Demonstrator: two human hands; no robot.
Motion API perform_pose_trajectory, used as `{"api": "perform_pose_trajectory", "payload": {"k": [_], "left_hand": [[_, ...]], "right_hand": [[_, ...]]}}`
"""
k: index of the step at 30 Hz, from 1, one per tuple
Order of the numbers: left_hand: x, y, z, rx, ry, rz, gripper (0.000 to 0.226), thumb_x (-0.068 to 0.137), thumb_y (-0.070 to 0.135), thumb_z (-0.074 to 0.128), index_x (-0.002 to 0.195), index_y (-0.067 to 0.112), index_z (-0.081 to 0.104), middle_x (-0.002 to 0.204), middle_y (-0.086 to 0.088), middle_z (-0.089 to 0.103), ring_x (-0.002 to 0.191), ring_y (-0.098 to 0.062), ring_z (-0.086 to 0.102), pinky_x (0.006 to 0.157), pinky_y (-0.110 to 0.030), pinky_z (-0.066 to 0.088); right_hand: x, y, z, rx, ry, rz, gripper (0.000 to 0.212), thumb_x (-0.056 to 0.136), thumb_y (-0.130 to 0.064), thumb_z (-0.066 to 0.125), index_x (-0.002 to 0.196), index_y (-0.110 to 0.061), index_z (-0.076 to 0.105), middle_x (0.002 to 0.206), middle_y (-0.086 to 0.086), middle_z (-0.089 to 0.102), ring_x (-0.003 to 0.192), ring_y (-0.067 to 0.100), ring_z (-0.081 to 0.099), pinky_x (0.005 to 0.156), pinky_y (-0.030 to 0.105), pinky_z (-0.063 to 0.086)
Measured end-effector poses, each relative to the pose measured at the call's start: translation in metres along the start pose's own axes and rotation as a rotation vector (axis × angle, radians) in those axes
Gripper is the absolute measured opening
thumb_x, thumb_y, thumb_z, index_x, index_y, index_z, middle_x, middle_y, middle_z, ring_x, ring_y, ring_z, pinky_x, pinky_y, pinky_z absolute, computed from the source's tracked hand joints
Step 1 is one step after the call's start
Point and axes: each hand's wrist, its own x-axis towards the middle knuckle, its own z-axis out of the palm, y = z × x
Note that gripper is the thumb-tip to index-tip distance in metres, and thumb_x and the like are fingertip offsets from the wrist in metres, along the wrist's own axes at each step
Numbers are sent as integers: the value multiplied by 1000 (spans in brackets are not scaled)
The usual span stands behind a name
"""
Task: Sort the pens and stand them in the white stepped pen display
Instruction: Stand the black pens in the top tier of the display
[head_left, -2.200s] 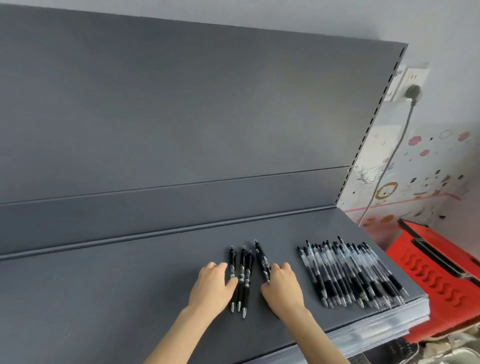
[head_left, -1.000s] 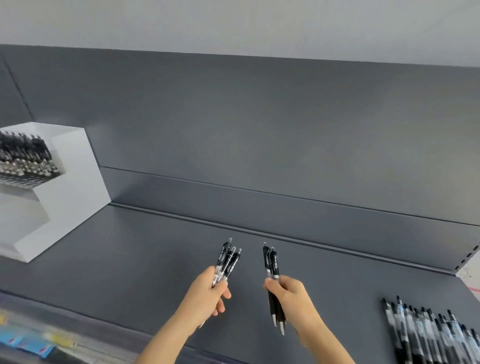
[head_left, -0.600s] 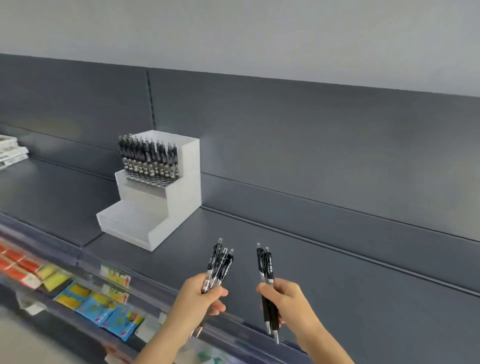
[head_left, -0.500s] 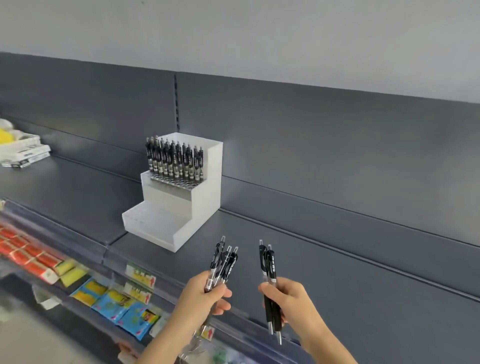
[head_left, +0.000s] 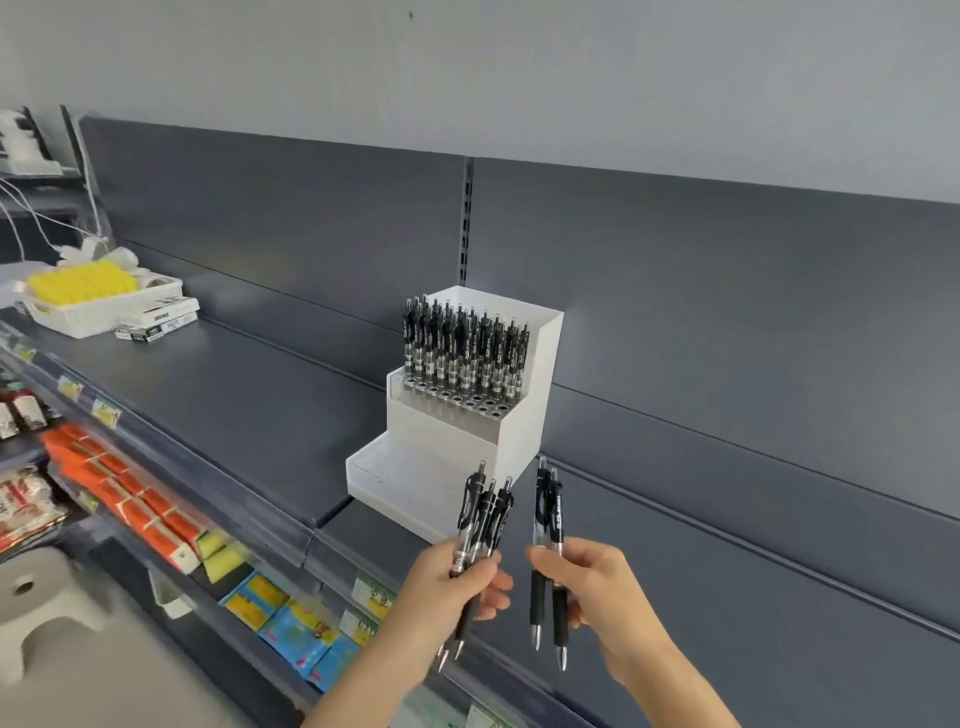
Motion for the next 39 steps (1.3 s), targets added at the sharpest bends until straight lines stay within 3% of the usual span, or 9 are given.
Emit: {"api": "perform_pose_trajectory", "payload": {"k": [3,6,10,14,20,24,27,34,39], "left_hand": [[25,13,-3,-18,25,21,9,91,4,54,95,4,62,79,-8,73,71,-18,70,65,-26,55],[46,28,-5,-25,10,66,14,90,1,54,99,6,64,88,-9,74,80,-21,71,69,-30,58],[68,38,-13,-66,-2,90,16,89,-2,55,101,6,63,90,-9,73,82,-23,71,70,-33,58],[86,41,-25,-41,-4,101,19,86,-6,56,94,11,63,77,0,72,69,-10,70,59,-20,53],[119,44,-57,-16,-93,79,21,87,-6,54,94,12,64,75,1,72,68,-14,69,59,-24,52],[141,47,-92,23,-175,63,20,88,-4,55,97,12,64,79,-1,71,74,-17,67,59,-23,51],[155,52,-119,9,-241,35,17,88,-5,54,97,7,63,75,-3,72,68,-18,68,54,-23,50],[180,57,-157,16,-380,19,15,89,-7,51,100,0,58,79,-9,72,62,-14,68,54,-22,53],[187,60,-166,44,-455,27,16,89,-6,52,100,2,59,80,-8,73,64,-15,68,55,-22,52]], "right_hand": [[25,-13,5,22,-38,-54,25,87,-12,61,63,-5,60,47,-5,52,41,9,44,41,14,31],[46,-29,12,98,-75,-82,15,87,-6,60,80,4,69,69,14,72,56,23,68,42,15,42],[75,-39,24,151,-34,-80,14,85,-5,63,84,8,67,74,21,71,61,33,69,52,28,52],[95,-41,35,153,6,-45,15,84,-9,66,82,6,67,78,24,70,65,37,67,49,27,47],[123,-42,68,162,143,-23,27,80,-13,70,84,13,62,87,36,63,73,51,62,59,37,43],[133,-46,98,141,226,-9,25,83,-15,67,80,10,65,71,20,58,62,26,54,43,23,38],[135,-53,114,121,302,-11,20,87,-14,63,84,5,67,63,4,57,57,13,51,44,21,40],[139,-72,121,44,530,-53,11,92,-15,55,88,-9,62,63,2,62,59,11,59,49,22,45],[143,-90,118,9,559,-40,13,96,-12,46,94,-7,58,68,4,57,64,17,55,47,20,45]]}}
